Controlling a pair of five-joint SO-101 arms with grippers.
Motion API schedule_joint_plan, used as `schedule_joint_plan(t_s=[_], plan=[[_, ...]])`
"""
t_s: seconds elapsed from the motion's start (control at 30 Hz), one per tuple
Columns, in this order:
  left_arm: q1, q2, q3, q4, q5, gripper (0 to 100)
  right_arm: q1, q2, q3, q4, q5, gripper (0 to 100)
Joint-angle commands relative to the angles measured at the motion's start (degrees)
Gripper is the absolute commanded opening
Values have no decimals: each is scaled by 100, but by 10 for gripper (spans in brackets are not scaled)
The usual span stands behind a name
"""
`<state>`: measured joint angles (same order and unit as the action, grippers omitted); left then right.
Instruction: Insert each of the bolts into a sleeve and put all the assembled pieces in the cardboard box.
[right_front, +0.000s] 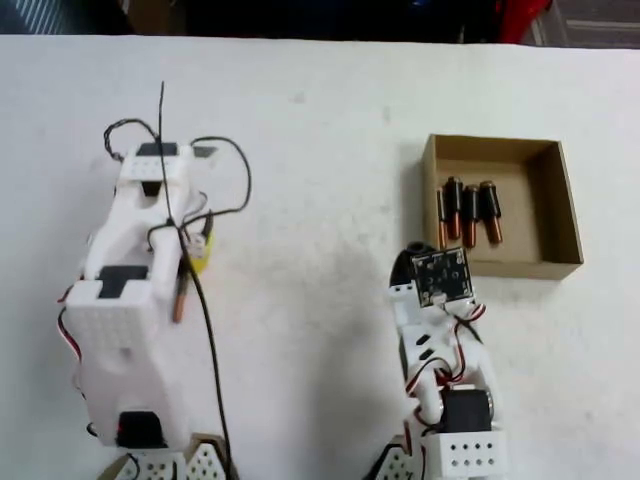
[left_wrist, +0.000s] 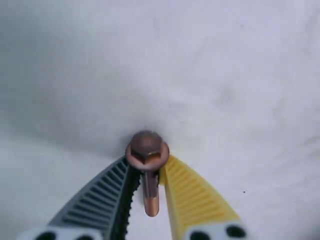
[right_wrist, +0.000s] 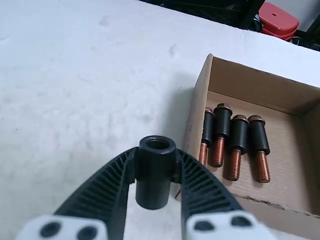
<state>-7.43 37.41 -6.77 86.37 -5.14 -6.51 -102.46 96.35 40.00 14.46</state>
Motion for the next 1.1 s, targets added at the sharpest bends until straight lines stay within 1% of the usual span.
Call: schedule_joint_plan(t_s=[0.0, 0.13, 0.23, 0.57, 0.67, 0.77, 0.93, 1.07], plan=[[-22, 409, -633, 114, -229, 24, 57, -84, 44, -110, 18, 17], [-22, 488, -1108, 615, -237, 27, 57, -84, 44, -101, 18, 17], [-22, 497, -1284, 668, -255, 28, 57, -84, 44, -101, 18, 17], [-13, 514, -1257, 695, -809, 28, 57, -84, 44, -101, 18, 17], [127, 585, -1248, 695, -888, 24, 57, -84, 44, -101, 18, 17], [330, 936, -1275, 695, -888, 24, 57, -84, 44, -101, 18, 17], [444, 1200, -1591, 1275, -932, 23, 57, -84, 44, -101, 18, 17], [435, 1182, -1723, 1345, -923, 23, 57, -84, 44, -101, 18, 17]])
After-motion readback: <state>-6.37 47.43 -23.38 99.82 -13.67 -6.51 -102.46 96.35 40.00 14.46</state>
